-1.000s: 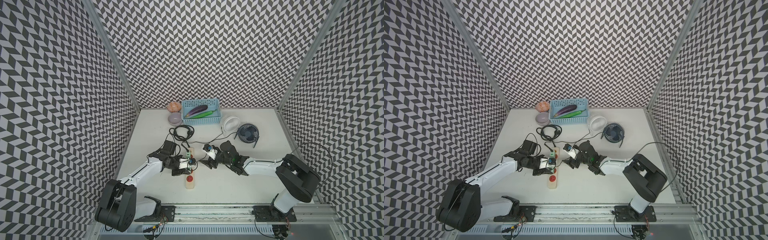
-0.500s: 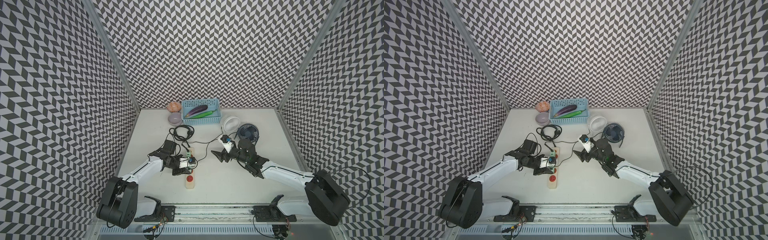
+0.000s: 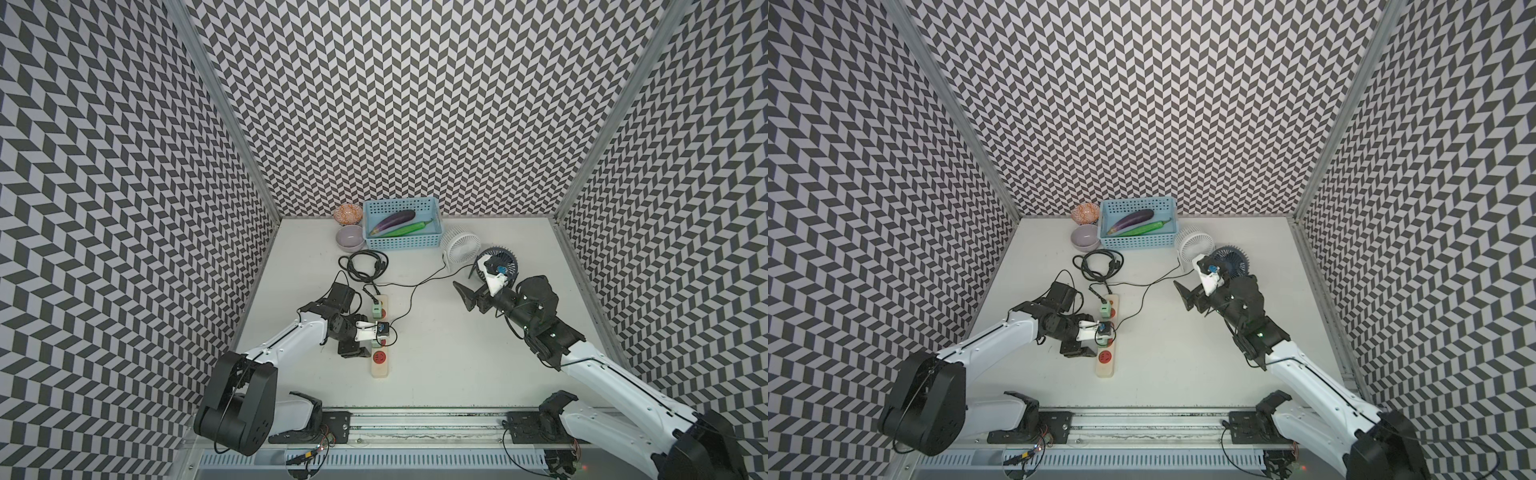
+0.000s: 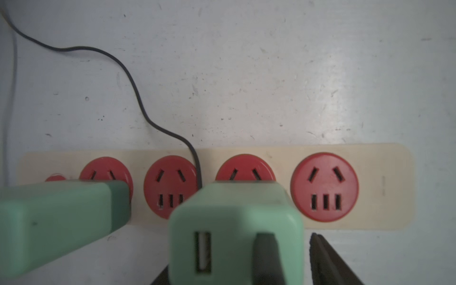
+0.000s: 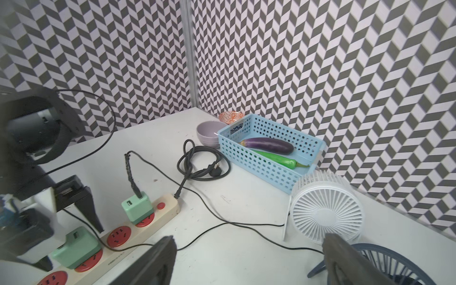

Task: Plug the desk fan into the power strip
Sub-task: Insert the plug into the socket.

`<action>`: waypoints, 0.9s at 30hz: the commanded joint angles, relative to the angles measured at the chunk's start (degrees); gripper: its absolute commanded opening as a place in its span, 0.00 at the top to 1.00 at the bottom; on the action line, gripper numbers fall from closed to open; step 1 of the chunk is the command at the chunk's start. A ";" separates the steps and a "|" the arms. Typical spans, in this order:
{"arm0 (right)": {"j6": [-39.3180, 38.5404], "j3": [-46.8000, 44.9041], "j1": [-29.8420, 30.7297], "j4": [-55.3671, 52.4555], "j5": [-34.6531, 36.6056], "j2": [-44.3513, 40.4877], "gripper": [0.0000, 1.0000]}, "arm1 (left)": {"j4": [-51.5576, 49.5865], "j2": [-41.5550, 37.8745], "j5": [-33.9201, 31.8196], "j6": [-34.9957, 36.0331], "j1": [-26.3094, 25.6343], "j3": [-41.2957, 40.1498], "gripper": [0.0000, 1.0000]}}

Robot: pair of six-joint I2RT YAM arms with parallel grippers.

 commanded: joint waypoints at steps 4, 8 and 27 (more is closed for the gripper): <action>-1.82 -1.06 -2.06 -4.68 1.92 -5.02 0.02 | -6.56 -1.99 0.78 0.05 -1.65 6.01 0.26; -2.19 -2.11 -2.60 -4.68 2.36 -6.89 0.01 | -7.75 -3.30 2.75 -0.15 -2.61 6.90 0.21; -2.50 -2.67 -3.20 -4.23 2.05 -6.21 0.00 | -8.42 -0.92 2.44 -1.95 -4.97 9.44 0.45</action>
